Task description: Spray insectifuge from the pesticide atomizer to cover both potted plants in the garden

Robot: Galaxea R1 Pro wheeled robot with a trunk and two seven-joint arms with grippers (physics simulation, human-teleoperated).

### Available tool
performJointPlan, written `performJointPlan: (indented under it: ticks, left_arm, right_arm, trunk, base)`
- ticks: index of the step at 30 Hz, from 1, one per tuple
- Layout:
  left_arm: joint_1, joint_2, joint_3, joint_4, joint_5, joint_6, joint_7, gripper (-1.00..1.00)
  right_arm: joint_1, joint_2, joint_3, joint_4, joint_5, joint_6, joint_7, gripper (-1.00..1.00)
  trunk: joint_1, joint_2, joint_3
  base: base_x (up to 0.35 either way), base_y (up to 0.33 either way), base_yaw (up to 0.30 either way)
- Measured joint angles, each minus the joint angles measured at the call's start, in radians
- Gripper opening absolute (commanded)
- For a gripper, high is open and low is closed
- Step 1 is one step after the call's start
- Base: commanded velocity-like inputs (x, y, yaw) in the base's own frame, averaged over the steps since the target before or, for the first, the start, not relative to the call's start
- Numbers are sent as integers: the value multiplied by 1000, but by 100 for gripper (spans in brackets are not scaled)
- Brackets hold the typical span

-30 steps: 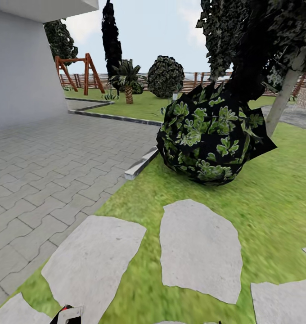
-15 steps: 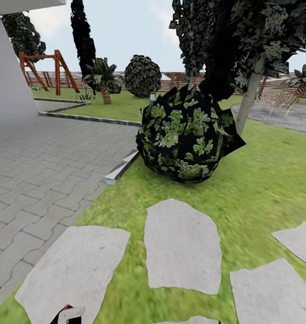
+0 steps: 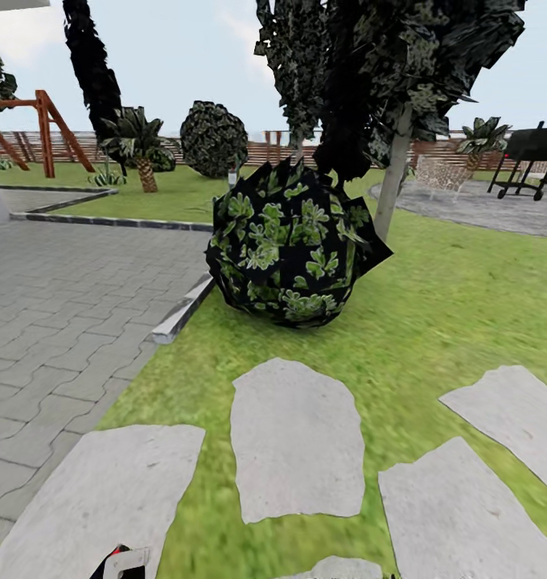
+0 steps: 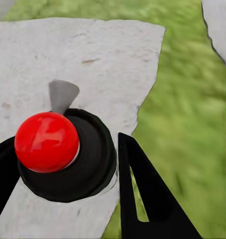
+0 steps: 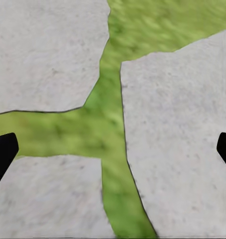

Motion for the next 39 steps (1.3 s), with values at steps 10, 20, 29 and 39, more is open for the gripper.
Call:
performJointPlan:
  ticks: [10,20,29,39]
  left_arm:
    - [0,0,0,-1,1,0,0,-100]
    - [0,-1,-2,-1,-1,1,0,-100]
    - [0,-1,-3,-1,-2,2,-1,-100]
    - [0,-2,-4,-1,-6,1,-1,-100]
  right_arm:
    - [0,0,0,1,0,0,0,100]
    - [0,0,0,0,0,0,0,100]
    - [0,0,-1,0,0,0,-1,100]
    - [0,0,0,0,0,0,0,100]
  trunk:
    - [0,0,0]
    - [0,0,0]
    - [0,0,0]
    - [-1,0,0]
  base:
    - [0,0,-300]
    - [0,0,-300]
    - [48,-3,-300]
    - [291,-127,-300]
